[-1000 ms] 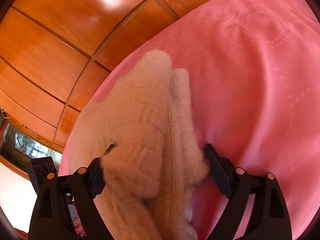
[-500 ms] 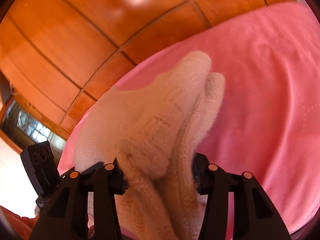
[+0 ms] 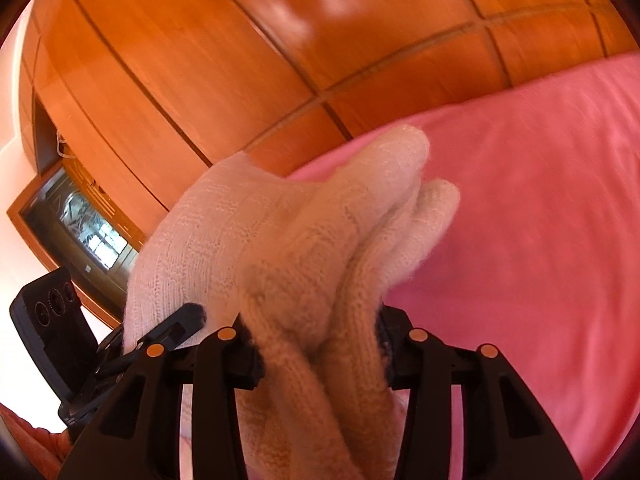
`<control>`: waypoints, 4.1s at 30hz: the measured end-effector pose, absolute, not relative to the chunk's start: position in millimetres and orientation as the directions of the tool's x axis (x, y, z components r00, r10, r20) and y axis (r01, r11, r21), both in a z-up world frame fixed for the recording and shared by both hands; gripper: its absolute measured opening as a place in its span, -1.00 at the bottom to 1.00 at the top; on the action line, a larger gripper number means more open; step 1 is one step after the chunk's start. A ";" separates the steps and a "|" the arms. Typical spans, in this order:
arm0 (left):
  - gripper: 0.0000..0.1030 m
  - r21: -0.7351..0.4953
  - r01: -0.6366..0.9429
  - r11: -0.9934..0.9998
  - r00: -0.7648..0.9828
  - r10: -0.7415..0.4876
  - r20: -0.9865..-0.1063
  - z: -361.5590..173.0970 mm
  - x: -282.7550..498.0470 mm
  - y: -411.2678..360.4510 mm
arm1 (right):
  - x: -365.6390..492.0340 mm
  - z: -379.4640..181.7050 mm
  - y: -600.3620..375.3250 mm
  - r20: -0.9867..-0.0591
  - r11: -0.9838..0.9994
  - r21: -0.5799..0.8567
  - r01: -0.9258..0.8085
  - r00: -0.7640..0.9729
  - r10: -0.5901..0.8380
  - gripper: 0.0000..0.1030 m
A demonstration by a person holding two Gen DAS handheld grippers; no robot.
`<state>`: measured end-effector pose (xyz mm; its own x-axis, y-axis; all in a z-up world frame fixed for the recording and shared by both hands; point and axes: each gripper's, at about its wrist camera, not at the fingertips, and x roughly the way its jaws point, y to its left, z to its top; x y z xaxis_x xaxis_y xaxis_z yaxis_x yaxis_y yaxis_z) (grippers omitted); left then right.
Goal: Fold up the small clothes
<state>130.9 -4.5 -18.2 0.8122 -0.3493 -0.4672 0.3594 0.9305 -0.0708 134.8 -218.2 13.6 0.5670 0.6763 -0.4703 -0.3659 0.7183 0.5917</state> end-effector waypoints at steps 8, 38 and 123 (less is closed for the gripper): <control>-0.05 -0.010 0.289 0.957 0.876 -0.268 -0.401 -13.3 195.1 10.9 | 203.6 27.0 -173.3 -0.461 0.774 0.452 -0.444 0.626 0.629 -0.21; 0.49 -0.296 0.015 0.955 0.830 -0.177 -0.529 -99.2 245.6 57.9 | 244.5 -32.9 -191.3 -0.653 0.965 0.206 -0.160 0.712 0.257 0.82; 0.92 0.036 -0.299 0.954 0.804 0.272 -0.528 -39.6 85.2 22.6 | 82.1 47.4 -162.6 -0.520 0.982 0.057 -0.181 0.834 0.184 0.96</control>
<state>85.2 22.6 -39.6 0.8041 0.2724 -0.5284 -0.2992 0.9535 0.0362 82.1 -162.6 47.4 0.8339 0.1841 -0.5204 -0.1812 0.9818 0.0571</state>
